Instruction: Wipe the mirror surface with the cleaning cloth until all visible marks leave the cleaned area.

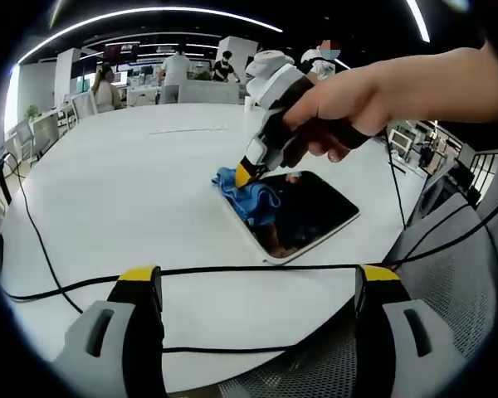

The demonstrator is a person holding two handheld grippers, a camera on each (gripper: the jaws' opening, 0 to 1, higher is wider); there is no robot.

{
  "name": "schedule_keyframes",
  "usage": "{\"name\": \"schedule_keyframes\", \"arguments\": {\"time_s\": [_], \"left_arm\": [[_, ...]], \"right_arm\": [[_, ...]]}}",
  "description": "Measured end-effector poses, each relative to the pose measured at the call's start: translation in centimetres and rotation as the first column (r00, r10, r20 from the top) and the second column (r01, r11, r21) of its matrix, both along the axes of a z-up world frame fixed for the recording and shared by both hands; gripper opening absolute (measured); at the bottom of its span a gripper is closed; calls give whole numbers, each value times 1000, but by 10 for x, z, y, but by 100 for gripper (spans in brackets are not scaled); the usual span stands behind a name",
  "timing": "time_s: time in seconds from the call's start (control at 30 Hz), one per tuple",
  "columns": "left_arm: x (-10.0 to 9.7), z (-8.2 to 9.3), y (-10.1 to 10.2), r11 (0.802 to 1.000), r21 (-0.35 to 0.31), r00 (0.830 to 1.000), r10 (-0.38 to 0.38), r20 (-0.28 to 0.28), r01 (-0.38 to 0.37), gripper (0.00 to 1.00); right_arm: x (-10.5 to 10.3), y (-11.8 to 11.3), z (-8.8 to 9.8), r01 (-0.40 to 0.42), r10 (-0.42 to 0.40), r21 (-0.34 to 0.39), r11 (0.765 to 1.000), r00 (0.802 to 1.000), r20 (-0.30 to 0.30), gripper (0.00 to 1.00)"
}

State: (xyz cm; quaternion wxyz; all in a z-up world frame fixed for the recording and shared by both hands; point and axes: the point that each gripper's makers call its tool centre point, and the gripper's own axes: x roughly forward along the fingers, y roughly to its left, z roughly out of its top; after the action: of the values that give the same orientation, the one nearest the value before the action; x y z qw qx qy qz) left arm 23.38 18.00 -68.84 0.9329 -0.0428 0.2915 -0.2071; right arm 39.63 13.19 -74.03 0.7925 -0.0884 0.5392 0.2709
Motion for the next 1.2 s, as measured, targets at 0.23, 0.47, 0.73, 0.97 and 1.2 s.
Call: {"name": "schedule_keyframes", "arguments": {"time_s": [0.23,0.47,0.73,0.97,1.2], "left_arm": [[1,0,0,1000,2,1000,0,5,0,96],[1,2,0,1000,1,1000,4,10,-4,96],[0,3,-2,1000,-5,1000,-4,11,4,96],[0,3,-3,1000,-5,1000,-7,13,7,96],[0,4,-3,1000,-4,1000,-10,12,10,96]], "right_arm": [[-11,-2,3,8,-8,7,1000,1000,-21,2],[-28,-5,8,-10,11,10,1000,1000,-27,2],[-36,-5,4,-37,38,14,999,999,-36,2],[-43,-6,6,-51,52,10,999,998,-34,2],[-48,-4,3,-45,46,16,999,998,-51,2]]}}
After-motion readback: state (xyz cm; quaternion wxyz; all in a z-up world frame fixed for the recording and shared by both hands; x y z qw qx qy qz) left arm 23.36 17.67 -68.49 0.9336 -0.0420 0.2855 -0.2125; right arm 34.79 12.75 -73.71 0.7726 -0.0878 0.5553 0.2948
